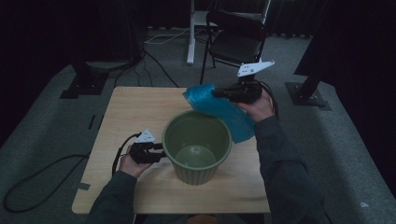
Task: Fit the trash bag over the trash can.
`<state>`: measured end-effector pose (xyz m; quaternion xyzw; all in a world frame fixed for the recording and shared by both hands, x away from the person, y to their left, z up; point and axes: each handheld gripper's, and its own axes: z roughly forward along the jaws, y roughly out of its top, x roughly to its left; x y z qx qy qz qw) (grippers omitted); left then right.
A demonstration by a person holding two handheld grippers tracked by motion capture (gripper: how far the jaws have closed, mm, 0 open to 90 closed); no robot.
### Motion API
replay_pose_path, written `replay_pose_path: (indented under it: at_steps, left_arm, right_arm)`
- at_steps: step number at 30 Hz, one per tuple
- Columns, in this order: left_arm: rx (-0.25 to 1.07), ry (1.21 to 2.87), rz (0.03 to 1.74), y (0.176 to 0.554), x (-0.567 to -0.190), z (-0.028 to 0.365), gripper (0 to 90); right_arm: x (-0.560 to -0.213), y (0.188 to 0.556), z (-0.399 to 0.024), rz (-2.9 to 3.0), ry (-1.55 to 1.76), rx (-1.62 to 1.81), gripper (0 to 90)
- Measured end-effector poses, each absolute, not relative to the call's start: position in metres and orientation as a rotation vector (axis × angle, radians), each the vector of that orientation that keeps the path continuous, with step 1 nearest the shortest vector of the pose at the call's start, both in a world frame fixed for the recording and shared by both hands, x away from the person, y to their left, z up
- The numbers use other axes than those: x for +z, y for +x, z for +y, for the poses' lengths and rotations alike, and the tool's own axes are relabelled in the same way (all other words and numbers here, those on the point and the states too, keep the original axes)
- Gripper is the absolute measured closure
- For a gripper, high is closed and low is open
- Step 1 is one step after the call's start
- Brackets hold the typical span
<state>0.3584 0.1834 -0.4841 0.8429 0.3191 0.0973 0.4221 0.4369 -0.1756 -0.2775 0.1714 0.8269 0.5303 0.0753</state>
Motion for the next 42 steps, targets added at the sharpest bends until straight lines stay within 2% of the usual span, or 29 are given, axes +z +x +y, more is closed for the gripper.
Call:
replay_pose_path:
  at_steps: [13,20,35,42]
  left_arm:
    - [0.266,2.091,0.809,0.359,-0.483,0.186,55.0]
    - [0.273,2.082,0.815,0.359,-0.482,0.188,54.9]
    - [0.284,2.07,0.822,0.359,-0.481,0.192,54.4]
    - [0.293,2.059,0.829,0.358,-0.479,0.195,54.1]
  right_arm:
    - [-0.27,0.426,-0.124,2.569,0.41,1.675,89.5]
    - [-0.251,0.411,-0.106,2.564,0.333,1.728,89.5]
    - [-0.225,0.398,-0.088,2.509,0.265,1.772,89.5]
    - [-0.231,0.4,-0.087,2.521,0.281,1.749,89.5]
